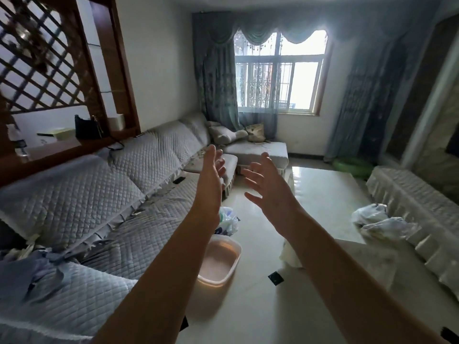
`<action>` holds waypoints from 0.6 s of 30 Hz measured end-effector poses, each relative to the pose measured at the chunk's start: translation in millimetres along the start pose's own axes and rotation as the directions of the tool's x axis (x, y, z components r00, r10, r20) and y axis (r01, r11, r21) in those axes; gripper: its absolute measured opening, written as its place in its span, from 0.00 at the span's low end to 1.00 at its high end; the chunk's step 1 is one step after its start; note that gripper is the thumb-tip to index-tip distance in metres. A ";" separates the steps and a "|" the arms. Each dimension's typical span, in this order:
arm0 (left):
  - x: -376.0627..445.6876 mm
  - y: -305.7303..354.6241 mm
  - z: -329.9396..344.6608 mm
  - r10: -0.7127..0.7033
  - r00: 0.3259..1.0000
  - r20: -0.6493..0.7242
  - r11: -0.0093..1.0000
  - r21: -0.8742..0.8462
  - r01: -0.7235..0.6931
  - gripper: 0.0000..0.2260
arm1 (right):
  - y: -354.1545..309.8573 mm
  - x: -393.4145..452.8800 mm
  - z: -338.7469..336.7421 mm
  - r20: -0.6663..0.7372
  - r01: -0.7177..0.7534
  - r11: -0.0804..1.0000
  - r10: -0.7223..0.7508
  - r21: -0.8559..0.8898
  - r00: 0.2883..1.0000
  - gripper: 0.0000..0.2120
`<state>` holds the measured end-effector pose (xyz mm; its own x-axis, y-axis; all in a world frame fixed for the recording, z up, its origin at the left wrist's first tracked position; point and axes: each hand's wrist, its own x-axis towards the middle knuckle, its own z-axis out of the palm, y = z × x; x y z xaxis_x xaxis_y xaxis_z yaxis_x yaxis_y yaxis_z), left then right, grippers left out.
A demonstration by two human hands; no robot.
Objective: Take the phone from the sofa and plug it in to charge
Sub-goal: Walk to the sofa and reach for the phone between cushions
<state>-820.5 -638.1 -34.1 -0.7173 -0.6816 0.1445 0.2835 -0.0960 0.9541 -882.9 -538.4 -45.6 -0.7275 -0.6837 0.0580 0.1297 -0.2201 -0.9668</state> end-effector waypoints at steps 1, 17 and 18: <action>17.1 -3.2 2.2 -0.007 1.000 0.018 1.000 -0.003 0.007 0.27 | 3.4 14.5 -3.0 0.005 0.001 1.000 -0.001 0.003 1.000 0.26; 269.9 -89.7 72.3 -0.019 0.998 0.056 0.999 0.042 0.016 0.28 | 12.0 268.9 -108.3 -0.101 0.020 0.997 -0.012 0.070 0.995 0.28; 287.9 -97.2 79.0 -0.012 0.999 0.048 0.999 0.044 0.010 0.28 | 12.7 287.3 -119.8 -0.099 0.015 0.997 -0.007 0.077 0.995 0.28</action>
<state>-1104.9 -767.7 -64.5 -0.7504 -0.6448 0.1455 0.2484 -0.0711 0.9661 -1171.0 -654.3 -71.0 -0.7915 -0.6098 0.0400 0.1706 -0.2833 -0.9437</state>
